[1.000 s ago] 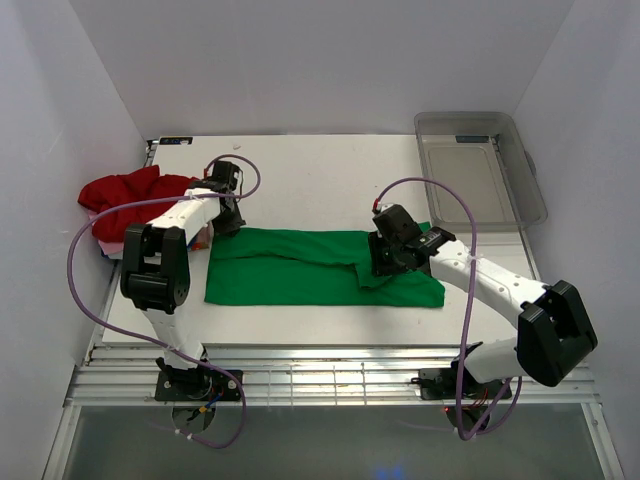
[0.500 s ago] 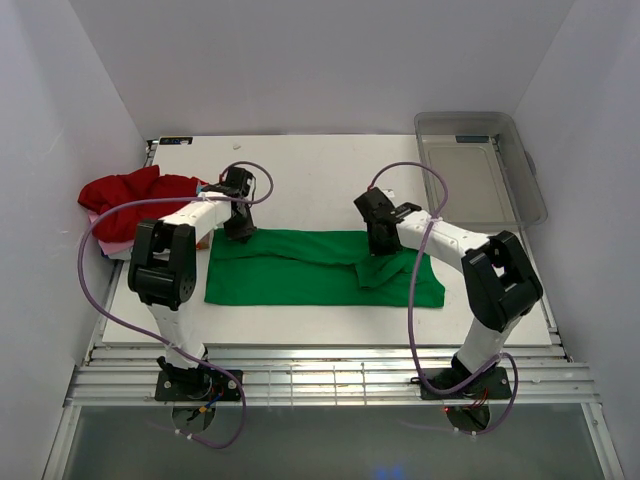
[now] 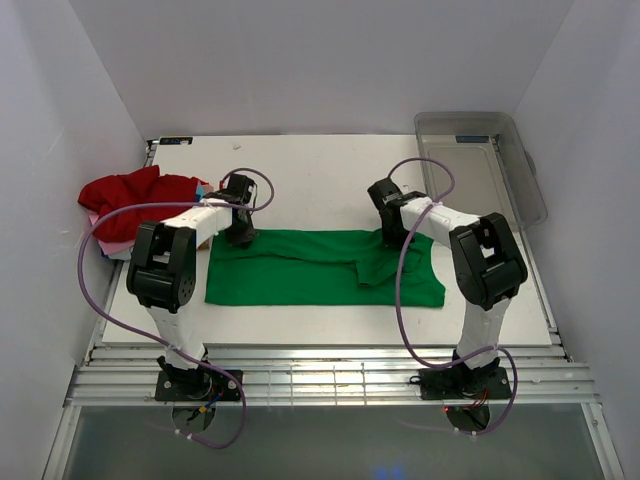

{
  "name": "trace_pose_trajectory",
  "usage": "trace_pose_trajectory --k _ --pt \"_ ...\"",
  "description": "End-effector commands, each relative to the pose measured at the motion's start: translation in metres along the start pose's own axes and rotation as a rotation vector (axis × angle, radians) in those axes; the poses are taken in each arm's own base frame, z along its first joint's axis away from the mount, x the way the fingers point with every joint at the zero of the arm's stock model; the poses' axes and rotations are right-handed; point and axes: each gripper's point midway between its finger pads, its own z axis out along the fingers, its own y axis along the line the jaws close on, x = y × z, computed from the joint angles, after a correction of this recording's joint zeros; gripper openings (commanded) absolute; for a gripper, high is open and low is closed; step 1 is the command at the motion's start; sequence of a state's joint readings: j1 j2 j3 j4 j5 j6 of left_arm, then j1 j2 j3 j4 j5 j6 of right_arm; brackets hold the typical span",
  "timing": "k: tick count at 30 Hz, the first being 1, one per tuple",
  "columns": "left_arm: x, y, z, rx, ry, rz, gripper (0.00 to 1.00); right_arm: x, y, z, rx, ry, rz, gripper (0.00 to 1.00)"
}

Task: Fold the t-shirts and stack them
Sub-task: Fold the tshirt

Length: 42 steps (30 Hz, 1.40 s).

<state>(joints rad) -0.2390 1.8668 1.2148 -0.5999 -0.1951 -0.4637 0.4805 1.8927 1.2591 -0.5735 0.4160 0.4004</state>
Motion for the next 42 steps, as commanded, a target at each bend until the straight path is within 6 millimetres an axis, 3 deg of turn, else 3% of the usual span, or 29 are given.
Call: trace_pose_trajectory --k 1,7,11,13,14,15,18,22,23,25,26,27,31,36,42 --pt "0.032 0.025 0.015 -0.099 0.081 -0.002 0.0 -0.004 0.0 0.01 0.013 0.017 -0.025 0.08" --pt "0.035 0.041 0.016 -0.138 0.09 -0.025 0.0 -0.02 0.004 0.025 0.017 0.036 -0.04 0.08" --pt "0.036 0.044 0.015 -0.152 0.09 -0.024 0.0 -0.049 0.008 0.035 0.012 0.011 -0.043 0.08" --pt "0.036 0.046 0.014 -0.164 0.088 -0.03 0.0 -0.078 0.01 0.03 0.003 -0.025 -0.036 0.08" --pt "0.037 0.047 0.014 -0.169 0.089 -0.035 0.0 -0.081 0.009 0.039 0.011 -0.009 -0.034 0.08" --pt "0.037 0.048 0.012 -0.172 0.085 -0.036 0.0 -0.101 0.012 0.032 -0.004 -0.038 -0.02 0.08" --pt "0.035 0.046 0.01 -0.164 0.082 -0.044 0.0 -0.129 0.012 0.029 -0.027 -0.082 -0.013 0.08" --pt "0.026 0.039 0.002 -0.127 0.065 -0.051 0.0 -0.143 0.007 0.013 -0.029 -0.135 -0.019 0.08" --pt "0.022 0.036 -0.001 -0.115 0.052 -0.052 0.0 -0.15 0.003 -0.002 -0.036 -0.171 -0.006 0.08" --pt "0.008 0.026 -0.011 -0.083 0.013 -0.038 0.0 -0.144 0.0 -0.006 -0.04 -0.186 -0.001 0.1" --pt "0.003 0.022 -0.016 -0.071 -0.006 -0.032 0.0 -0.147 -0.003 -0.019 -0.051 -0.212 0.008 0.14" --pt "-0.006 0.015 -0.021 -0.054 -0.029 -0.02 0.0 -0.144 -0.004 -0.021 -0.057 -0.211 0.009 0.23" --pt "-0.02 0.002 -0.033 -0.015 -0.067 -0.016 0.0 -0.128 -0.007 -0.019 -0.057 -0.176 -0.008 0.33" --pt "-0.016 -0.001 -0.035 -0.002 -0.059 -0.02 0.0 -0.097 -0.008 -0.011 -0.059 -0.09 -0.015 0.41" --pt "-0.008 0.003 -0.037 -0.006 -0.052 -0.031 0.0 -0.069 -0.01 -0.003 -0.061 -0.03 -0.025 0.43"
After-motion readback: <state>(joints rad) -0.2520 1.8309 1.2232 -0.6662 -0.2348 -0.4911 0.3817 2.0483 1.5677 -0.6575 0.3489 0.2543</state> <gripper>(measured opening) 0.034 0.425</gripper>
